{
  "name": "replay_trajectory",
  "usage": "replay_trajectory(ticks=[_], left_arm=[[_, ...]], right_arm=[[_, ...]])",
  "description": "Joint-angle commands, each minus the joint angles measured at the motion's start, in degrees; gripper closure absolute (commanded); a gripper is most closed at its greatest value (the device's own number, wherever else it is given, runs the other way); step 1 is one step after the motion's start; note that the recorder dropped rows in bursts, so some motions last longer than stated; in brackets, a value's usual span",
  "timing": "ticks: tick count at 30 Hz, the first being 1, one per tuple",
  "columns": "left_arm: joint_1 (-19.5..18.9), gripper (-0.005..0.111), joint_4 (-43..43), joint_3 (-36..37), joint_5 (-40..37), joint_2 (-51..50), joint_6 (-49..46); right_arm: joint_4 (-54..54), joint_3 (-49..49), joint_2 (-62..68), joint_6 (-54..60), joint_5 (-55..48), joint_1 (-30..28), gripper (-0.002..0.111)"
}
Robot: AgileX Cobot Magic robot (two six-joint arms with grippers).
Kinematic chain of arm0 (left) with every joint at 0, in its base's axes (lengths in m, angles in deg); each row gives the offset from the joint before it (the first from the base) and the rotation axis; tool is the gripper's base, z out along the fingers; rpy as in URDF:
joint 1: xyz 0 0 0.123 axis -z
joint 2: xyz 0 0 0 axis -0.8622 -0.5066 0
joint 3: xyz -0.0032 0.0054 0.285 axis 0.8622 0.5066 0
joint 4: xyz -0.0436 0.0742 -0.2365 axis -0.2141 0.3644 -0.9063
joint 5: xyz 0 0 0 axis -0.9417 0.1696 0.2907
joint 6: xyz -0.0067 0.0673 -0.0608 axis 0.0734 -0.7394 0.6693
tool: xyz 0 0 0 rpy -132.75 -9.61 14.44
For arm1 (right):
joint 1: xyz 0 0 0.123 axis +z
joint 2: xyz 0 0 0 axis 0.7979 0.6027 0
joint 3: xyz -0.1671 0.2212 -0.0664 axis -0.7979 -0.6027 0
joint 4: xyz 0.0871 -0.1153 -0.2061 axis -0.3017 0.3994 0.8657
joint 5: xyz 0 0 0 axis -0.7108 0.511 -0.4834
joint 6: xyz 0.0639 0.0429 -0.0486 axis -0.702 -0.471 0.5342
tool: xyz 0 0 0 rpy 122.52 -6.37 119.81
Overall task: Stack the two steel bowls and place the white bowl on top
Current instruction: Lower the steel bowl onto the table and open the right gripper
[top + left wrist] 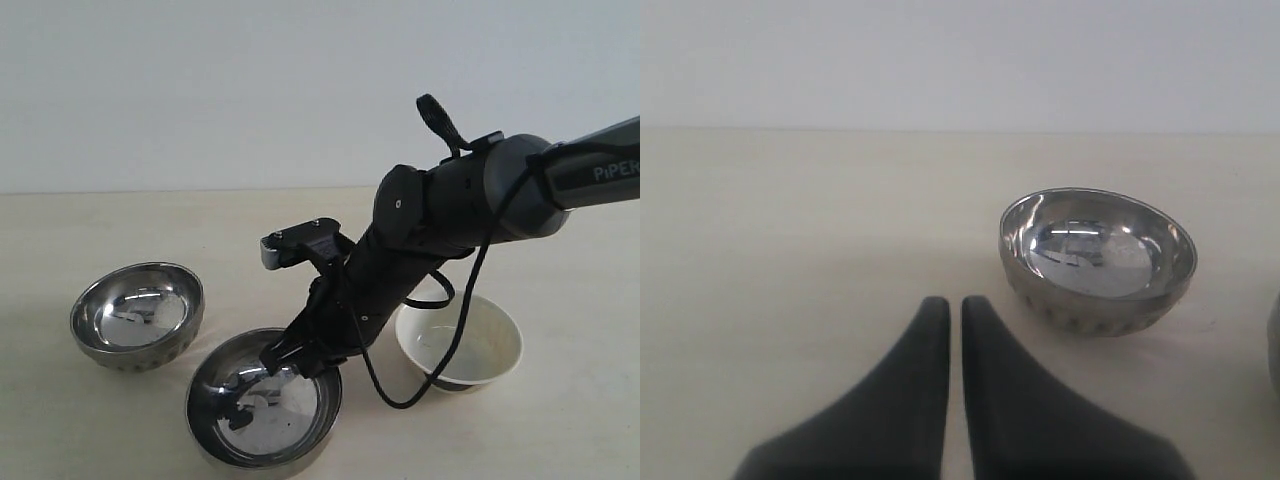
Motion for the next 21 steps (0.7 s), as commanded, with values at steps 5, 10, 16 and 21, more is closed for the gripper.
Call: replay_trajectory(ticks=[5, 10, 16, 21], left_arm=[[0.3, 0.103, 0.0, 0.2, 0.4, 0.2, 0.3], [0.3, 0.103, 0.0, 0.2, 0.4, 0.2, 0.3], [0.3, 0.103, 0.0, 0.2, 0.4, 0.2, 0.3], [0.3, 0.103, 0.0, 0.2, 0.4, 0.2, 0.3]], right_arm=[[0.7, 0.0, -0.3, 0.6, -1.9, 0.1, 0.108], [0.7, 0.0, -0.3, 0.1, -2.2, 0.1, 0.108], [0.6, 0.0, 1.8, -0.2, -1.2, 0.1, 0.108], [0.6, 0.1, 1.5, -0.3, -0.8, 0.1, 0.089]])
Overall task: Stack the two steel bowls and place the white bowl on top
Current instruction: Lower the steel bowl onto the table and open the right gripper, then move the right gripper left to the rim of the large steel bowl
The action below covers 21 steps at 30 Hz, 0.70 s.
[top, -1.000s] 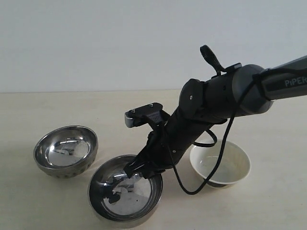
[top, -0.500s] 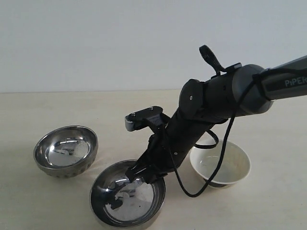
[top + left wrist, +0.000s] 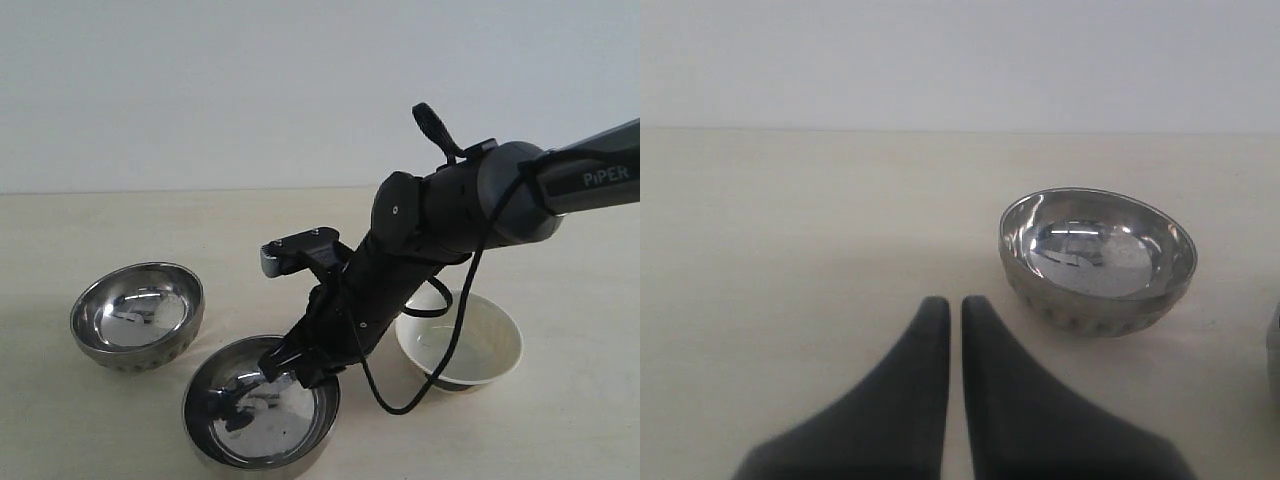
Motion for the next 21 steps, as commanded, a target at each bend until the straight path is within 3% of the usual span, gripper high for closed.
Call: replay_trajectory(ticks=[1, 3, 5, 13, 17, 21], left_arm=[[0.3, 0.103, 0.0, 0.2, 0.4, 0.2, 0.3], [0.3, 0.103, 0.0, 0.2, 0.4, 0.2, 0.3], [0.3, 0.103, 0.0, 0.2, 0.4, 0.2, 0.3], [0.3, 0.103, 0.0, 0.2, 0.4, 0.2, 0.3], [0.3, 0.103, 0.0, 0.2, 0.4, 0.2, 0.3], [0.3, 0.103, 0.0, 0.2, 0.4, 0.2, 0.3]], right_arm=[[0.9, 0.1, 0.3, 0.0, 0.5, 0.1, 0.082], [0.9, 0.1, 0.3, 0.0, 0.5, 0.1, 0.062], [0.9, 0.1, 0.1, 0.2, 1.4, 0.1, 0.053], [0.8, 0.1, -6.7, 1.0, 10.9, 0.1, 0.053], [-5.8, 0.6, -9.4, -1.7, 17.6, 0.1, 0.053], [-7.1, 5.0, -7.1, -1.8, 17.0, 0.2, 0.053]])
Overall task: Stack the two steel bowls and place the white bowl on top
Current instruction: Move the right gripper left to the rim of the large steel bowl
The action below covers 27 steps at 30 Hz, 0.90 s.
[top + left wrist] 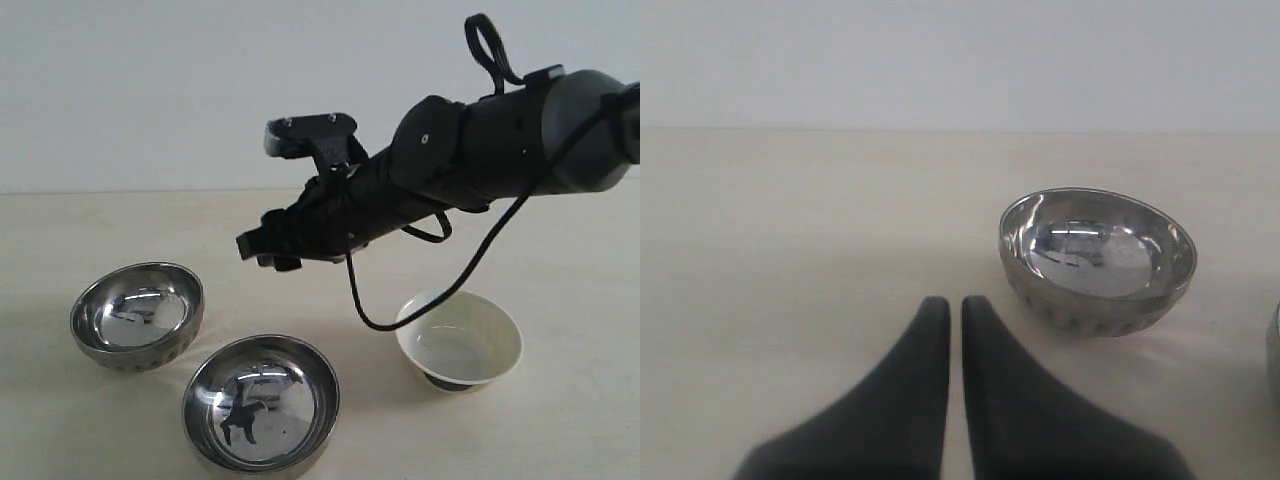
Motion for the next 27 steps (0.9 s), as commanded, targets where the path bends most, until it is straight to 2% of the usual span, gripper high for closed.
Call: replay_trajectory(ticks=[1, 9, 14, 24, 27], left_arm=[[0.3, 0.103, 0.0, 0.2, 0.4, 0.2, 0.3], [0.3, 0.103, 0.0, 0.2, 0.4, 0.2, 0.3], [0.3, 0.103, 0.0, 0.2, 0.4, 0.2, 0.3], [0.3, 0.103, 0.0, 0.2, 0.4, 0.2, 0.3], [0.3, 0.103, 0.0, 0.2, 0.4, 0.2, 0.3]], right_arm=[[-2.5, 5.0, 2.6, -0.5, 0.0, 0.2, 0.053], [-3.0, 19.5, 14.6, -0.4, -2.5, 4.8, 0.053], [-3.0, 26.3, 22.3, -1.6, -5.0, 5.5, 0.053], [-3.2, 28.1, 27.5, -1.9, -4.1, 5.9, 0.053], [-3.6, 28.1, 27.8, -2.9, -3.9, 6.1, 0.056]])
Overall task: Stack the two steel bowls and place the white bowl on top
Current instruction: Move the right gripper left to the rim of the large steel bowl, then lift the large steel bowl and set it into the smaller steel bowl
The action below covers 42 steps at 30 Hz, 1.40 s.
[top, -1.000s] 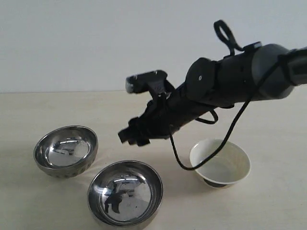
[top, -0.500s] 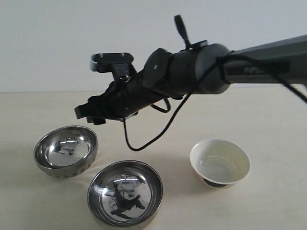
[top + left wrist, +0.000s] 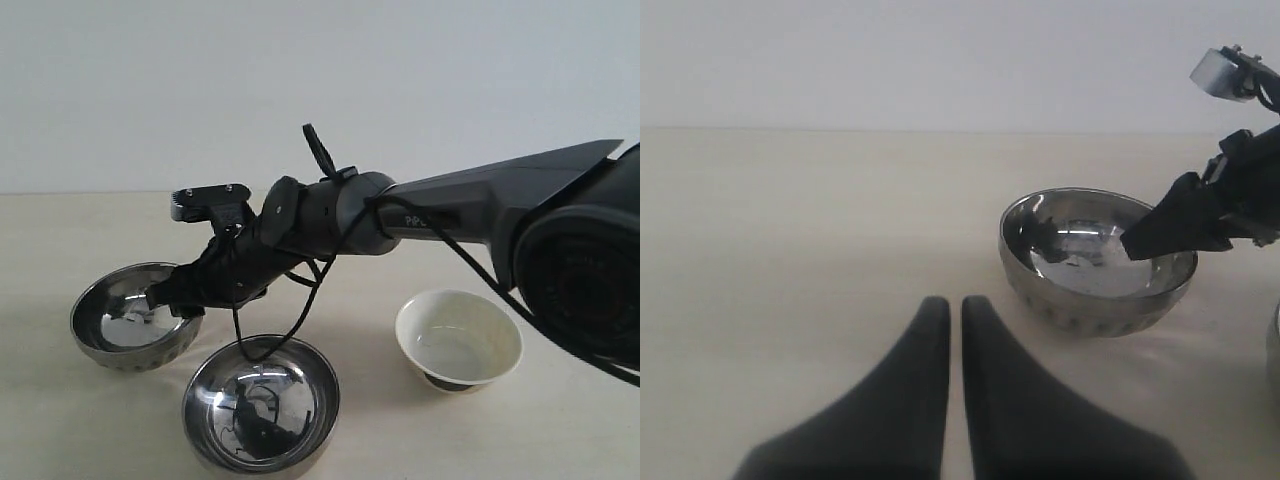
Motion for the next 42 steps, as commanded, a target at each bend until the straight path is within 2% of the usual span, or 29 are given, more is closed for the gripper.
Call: replay_trajectory(ticks=[1, 3, 6, 13, 18, 23, 26, 29, 31, 34, 42], left_arm=[[0.3, 0.103, 0.0, 0.2, 0.4, 0.2, 0.3], [0.3, 0.103, 0.0, 0.2, 0.4, 0.2, 0.3], [0.3, 0.103, 0.0, 0.2, 0.4, 0.2, 0.3], [0.3, 0.103, 0.0, 0.2, 0.4, 0.2, 0.3], [0.3, 0.103, 0.0, 0.2, 0.4, 0.2, 0.3], [0.3, 0.103, 0.0, 0.2, 0.4, 0.2, 0.3], [0.3, 0.103, 0.0, 0.2, 0.4, 0.2, 0.3], [0.3, 0.103, 0.0, 0.2, 0.4, 0.2, 0.3], [0.3, 0.103, 0.0, 0.2, 0.4, 0.2, 0.3], [0.3, 0.103, 0.0, 0.2, 0.4, 0.2, 0.3], [0.3, 0.103, 0.0, 0.2, 0.4, 0.2, 0.3]], right_arm=[[-0.4, 0.5, 0.1, -1.1, 1.0, 0.6, 0.062], [-0.4, 0.5, 0.1, -1.1, 1.6, 0.8, 0.078], [-0.4, 0.5, 0.1, -1.1, 2.9, 1.2, 0.108], [-2.1, 0.5, -2.2, -1.6, 5.0, 1.2, 0.108], [-2.1, 0.5, -7.5, -1.6, 0.9, 1.1, 0.108], [-0.5, 0.5, -13.2, -1.6, -9.7, -0.3, 0.108], [10.1, 0.5, -17.8, -8.9, -21.4, -4.0, 0.108], [20.3, 0.4, -18.8, -14.2, -29.7, -4.7, 0.108], [23.3, -1.8, -19.7, -15.1, -33.8, -4.4, 0.108], [22.8, -6.8, -22.0, -14.1, -31.1, -4.4, 0.108], [22.4, -25.1, -26.5, -13.2, -14.2, -4.4, 0.108]])
